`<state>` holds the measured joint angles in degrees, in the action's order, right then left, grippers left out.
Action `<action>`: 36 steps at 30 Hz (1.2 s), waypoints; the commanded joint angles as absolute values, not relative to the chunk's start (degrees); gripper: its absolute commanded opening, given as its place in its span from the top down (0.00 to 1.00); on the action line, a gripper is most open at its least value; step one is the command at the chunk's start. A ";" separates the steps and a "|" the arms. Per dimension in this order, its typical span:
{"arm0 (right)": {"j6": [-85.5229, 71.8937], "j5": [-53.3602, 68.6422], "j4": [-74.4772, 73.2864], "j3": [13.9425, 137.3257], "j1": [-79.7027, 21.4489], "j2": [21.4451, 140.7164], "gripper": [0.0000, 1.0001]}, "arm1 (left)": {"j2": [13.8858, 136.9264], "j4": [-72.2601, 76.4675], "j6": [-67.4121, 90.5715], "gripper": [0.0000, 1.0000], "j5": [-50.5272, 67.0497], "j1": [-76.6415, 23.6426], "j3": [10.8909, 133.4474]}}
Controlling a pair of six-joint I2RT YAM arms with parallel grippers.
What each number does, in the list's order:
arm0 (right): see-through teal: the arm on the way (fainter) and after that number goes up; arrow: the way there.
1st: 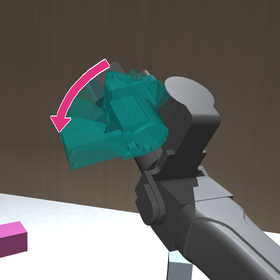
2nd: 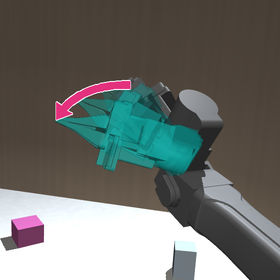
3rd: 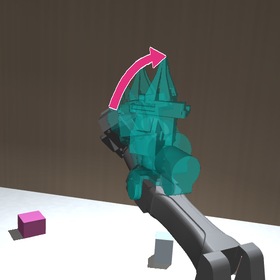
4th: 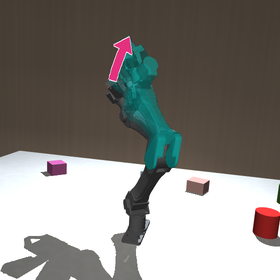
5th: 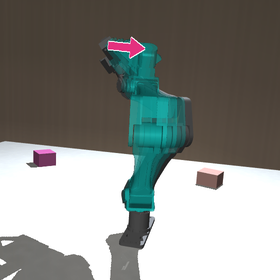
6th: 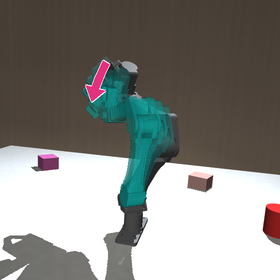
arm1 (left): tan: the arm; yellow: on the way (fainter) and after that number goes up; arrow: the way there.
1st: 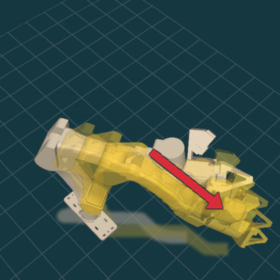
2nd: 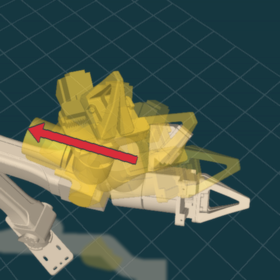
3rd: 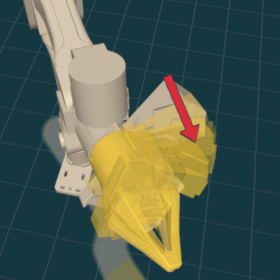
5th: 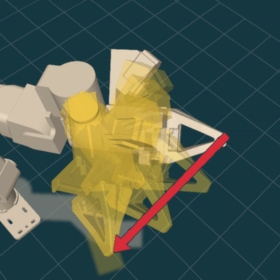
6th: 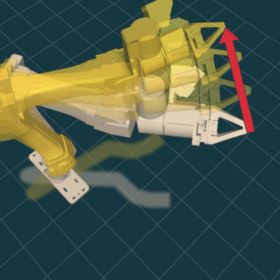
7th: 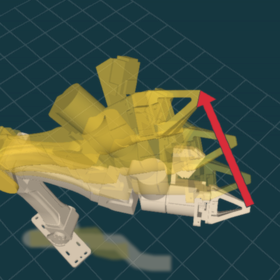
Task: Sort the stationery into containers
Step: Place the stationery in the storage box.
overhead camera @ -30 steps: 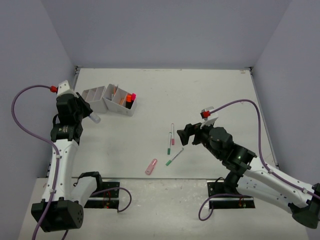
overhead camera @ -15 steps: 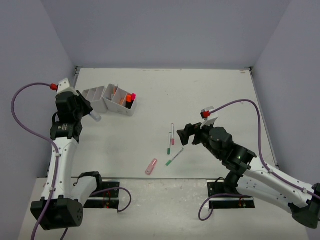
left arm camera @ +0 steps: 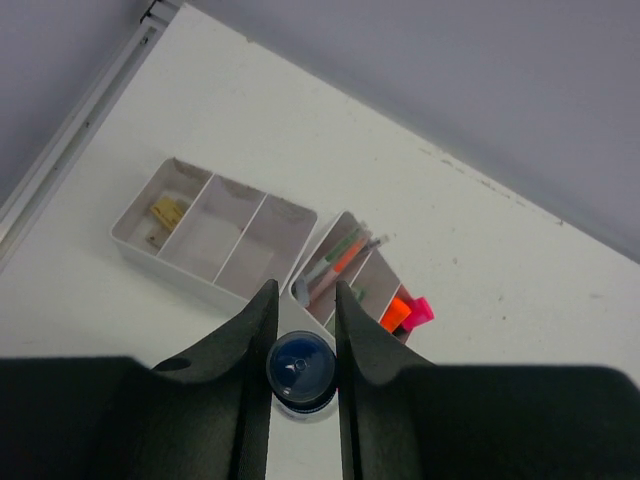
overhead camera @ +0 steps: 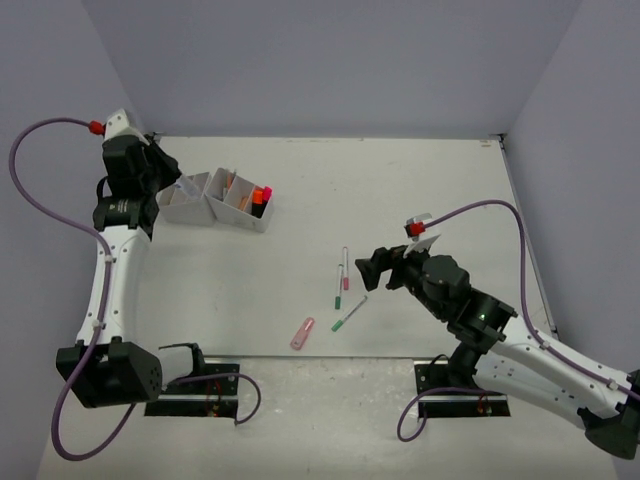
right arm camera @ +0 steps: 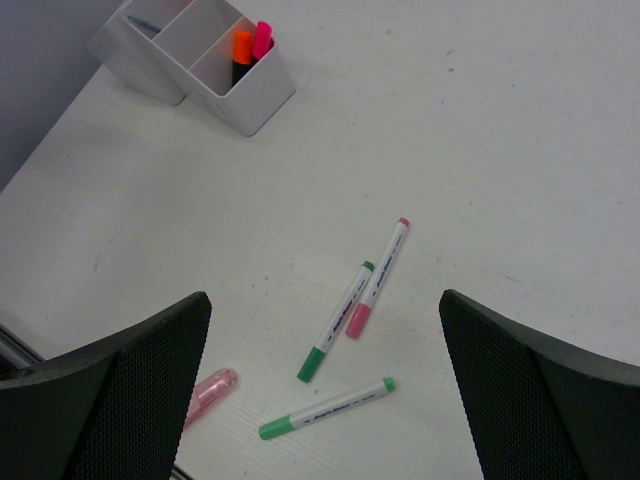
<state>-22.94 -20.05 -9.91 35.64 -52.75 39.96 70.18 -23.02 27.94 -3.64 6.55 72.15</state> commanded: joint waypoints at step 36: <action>-27.06 -13.80 -7.73 36.12 -52.64 42.82 0.01 | 92.12 -9.13 30.77 1.00 -11.51 7.65 77.77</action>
